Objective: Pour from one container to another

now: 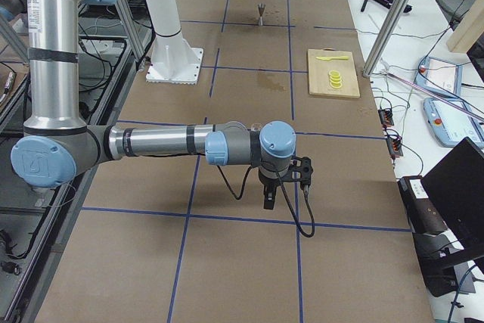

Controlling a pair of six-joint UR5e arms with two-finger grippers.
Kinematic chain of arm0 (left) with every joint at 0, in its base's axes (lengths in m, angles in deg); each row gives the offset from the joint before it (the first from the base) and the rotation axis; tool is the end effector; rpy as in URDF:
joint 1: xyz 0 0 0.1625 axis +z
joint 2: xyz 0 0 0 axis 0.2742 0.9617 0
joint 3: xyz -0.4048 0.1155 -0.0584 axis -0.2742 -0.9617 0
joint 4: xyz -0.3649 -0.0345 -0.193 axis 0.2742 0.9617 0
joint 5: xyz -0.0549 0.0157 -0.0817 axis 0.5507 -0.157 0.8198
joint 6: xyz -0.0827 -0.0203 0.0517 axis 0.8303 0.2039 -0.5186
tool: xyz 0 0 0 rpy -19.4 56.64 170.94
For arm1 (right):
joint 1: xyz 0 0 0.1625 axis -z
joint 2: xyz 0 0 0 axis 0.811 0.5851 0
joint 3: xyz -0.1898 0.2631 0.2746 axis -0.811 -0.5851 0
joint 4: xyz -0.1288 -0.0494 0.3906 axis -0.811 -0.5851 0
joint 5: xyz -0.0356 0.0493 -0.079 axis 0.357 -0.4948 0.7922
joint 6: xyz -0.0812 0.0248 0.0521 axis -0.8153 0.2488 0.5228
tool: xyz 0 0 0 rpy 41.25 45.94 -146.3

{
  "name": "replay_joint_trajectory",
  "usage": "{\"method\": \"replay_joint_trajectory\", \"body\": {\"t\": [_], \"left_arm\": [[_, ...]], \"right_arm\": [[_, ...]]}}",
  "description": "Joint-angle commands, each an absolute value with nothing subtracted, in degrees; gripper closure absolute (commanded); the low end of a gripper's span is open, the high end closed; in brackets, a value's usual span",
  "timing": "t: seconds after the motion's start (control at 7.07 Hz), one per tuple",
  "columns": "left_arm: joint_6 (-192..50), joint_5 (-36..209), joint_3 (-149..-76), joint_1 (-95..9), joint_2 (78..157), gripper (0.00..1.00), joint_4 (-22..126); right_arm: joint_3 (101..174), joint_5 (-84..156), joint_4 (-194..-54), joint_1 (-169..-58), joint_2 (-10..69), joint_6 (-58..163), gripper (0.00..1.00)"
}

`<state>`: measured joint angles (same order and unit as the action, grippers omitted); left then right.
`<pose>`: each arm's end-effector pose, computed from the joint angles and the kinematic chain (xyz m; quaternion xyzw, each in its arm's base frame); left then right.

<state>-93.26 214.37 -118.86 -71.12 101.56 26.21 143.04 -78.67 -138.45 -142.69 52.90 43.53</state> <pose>-0.0204 -0.5218 0.5418 0.1066 0.4895 0.1279 0.8560 0.0474 -0.4728 0.6104 0.0000 -0.4048 0.0353 0.9137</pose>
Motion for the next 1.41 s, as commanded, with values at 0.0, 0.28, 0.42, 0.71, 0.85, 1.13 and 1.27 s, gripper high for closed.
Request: {"method": "replay_joint_trajectory", "body": {"t": [0.0, 0.28, 0.42, 0.71, 0.85, 1.13, 1.27], "left_arm": [[-88.0, 216.1, -119.9, -69.9, 101.7, 0.00, 34.7], [-76.5, 208.8, -120.4, -61.3, 101.8, 0.00, 48.0], [-70.5, 203.9, -120.5, -57.0, 101.4, 0.00, 56.9], [-56.4, 193.4, -121.2, -48.4, 99.8, 0.01, 70.6], [-50.9, 186.3, -121.9, -44.9, 93.0, 0.02, 85.8], [-40.9, 179.1, -124.0, -37.9, 90.9, 0.01, 94.6], [-33.2, 168.8, -127.3, -30.0, 90.4, 0.01, 94.6]], "right_arm": [[143.1, -78.7, -138.5, -142.7, 52.8, 43.5, 0.00], [142.9, -78.7, -138.5, -142.7, 52.8, 43.4, 0.00], [143.0, -78.7, -138.5, -142.7, 52.8, 43.5, 0.00], [143.5, -78.8, -138.4, -142.7, 52.9, 43.5, 0.00], [143.1, -78.8, -138.5, -142.7, 52.9, 43.4, 0.00], [142.8, -78.8, -137.0, -142.7, 53.0, 43.5, 0.00], [143.0, -78.8, -137.0, -142.7, 53.0, 43.6, 0.00]]}}
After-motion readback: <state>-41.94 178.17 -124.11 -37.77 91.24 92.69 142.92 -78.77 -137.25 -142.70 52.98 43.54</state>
